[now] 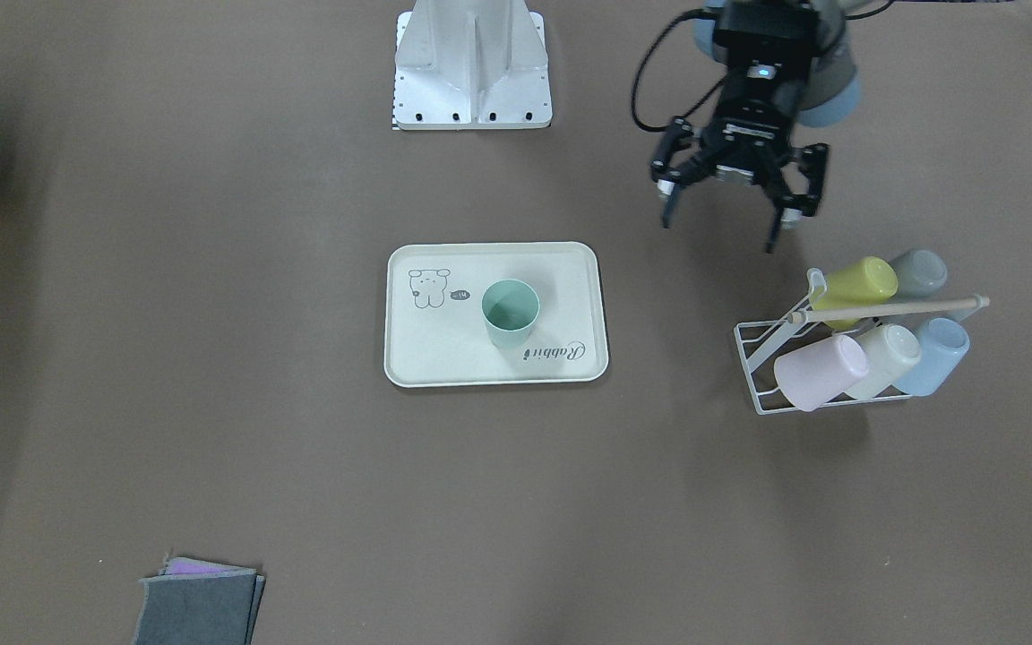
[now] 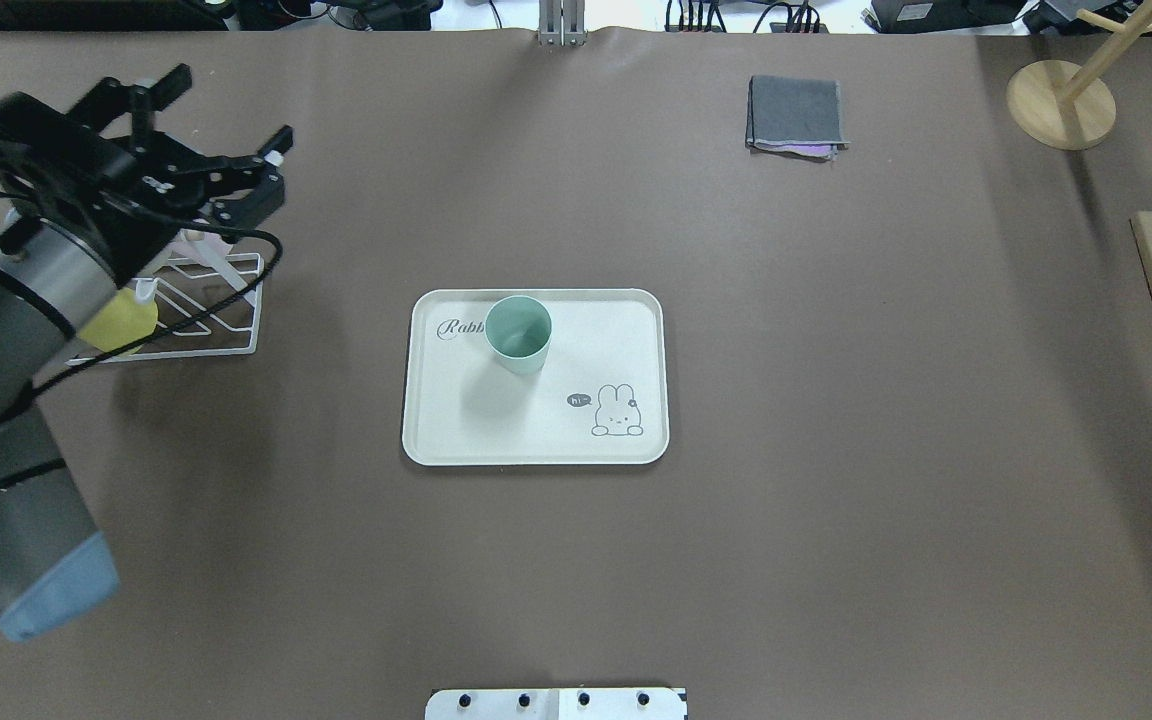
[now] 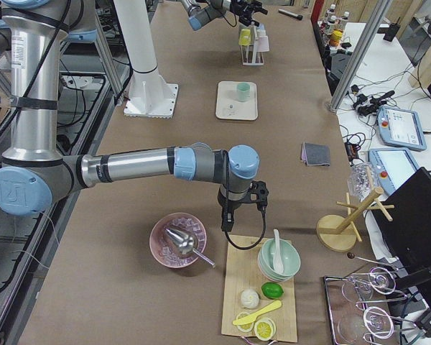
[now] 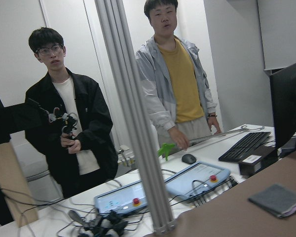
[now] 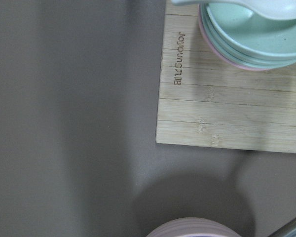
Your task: Pick up and place green cup on tray
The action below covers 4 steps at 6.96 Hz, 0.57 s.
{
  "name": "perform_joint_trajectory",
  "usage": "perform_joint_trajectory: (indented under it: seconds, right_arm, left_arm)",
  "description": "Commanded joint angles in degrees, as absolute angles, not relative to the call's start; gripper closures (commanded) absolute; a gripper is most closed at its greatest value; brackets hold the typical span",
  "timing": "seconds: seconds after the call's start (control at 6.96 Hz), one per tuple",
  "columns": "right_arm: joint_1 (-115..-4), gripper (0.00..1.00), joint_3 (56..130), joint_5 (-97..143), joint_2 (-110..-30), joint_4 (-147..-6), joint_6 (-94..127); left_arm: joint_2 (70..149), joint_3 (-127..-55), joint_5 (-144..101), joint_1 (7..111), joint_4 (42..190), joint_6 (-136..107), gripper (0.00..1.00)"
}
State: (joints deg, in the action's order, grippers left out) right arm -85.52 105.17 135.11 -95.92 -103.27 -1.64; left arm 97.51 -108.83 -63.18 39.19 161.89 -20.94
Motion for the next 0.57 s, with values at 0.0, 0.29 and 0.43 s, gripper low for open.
perform_joint_trajectory:
  seconds: [0.0,0.29,0.43]
  right_arm:
    - [-85.52,0.0,105.21,135.26,-95.71,-103.27,-1.58]
    - [-85.52,0.0,105.38,135.62,-95.8,-103.27,-1.58]
    - [-85.52,0.0,105.55,135.62,-95.8,-103.27,-1.58]
  left_arm:
    - [88.96,-106.63,-79.72,55.82,165.76,-23.88,0.03]
    - [87.55,-99.27,-86.55,61.33,175.2,-27.51,0.03]
    - [87.45,-96.88,-90.31,64.57,177.95,-27.94,0.03]
